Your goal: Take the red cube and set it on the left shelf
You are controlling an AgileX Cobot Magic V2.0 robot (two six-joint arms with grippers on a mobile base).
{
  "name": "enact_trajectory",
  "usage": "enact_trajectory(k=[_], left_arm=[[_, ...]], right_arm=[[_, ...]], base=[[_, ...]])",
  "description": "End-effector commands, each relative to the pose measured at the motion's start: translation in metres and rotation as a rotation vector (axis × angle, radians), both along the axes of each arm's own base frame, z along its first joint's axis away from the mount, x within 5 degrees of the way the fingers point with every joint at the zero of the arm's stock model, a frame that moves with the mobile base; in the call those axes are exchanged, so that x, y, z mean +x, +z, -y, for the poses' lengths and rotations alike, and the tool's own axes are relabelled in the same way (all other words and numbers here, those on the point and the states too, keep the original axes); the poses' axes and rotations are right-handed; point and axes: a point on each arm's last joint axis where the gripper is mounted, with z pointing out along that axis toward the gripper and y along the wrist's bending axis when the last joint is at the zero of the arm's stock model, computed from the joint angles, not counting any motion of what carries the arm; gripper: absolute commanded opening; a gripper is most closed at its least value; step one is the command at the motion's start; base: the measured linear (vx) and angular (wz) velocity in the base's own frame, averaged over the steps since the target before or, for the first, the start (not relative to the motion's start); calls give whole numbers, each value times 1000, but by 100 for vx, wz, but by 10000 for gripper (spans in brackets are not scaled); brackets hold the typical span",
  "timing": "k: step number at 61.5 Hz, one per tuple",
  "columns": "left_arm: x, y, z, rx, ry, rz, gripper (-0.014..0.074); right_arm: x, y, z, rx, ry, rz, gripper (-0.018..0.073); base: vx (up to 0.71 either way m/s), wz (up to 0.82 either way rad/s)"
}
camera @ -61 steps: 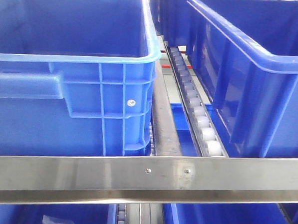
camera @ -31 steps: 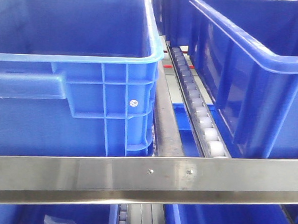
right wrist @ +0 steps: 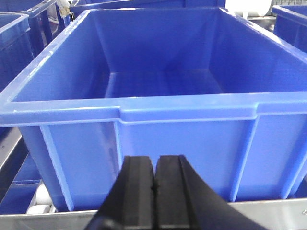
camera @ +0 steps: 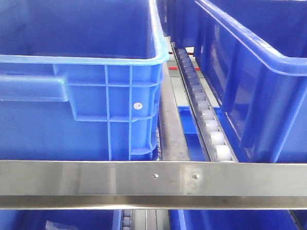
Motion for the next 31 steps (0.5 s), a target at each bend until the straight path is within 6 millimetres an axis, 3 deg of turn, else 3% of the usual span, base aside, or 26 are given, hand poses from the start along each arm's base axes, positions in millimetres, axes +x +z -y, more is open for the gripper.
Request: enact_trajectory(k=[1, 31], left_arm=[[0, 1, 0, -5, -4, 69, 106], [0, 1, 0, -5, -4, 69, 106]], right_arm=[[-4, 19, 0, -10, -6, 147, 49], [-4, 18, 0, -10, -6, 139, 49]], base=[[0, 0], [0, 0]])
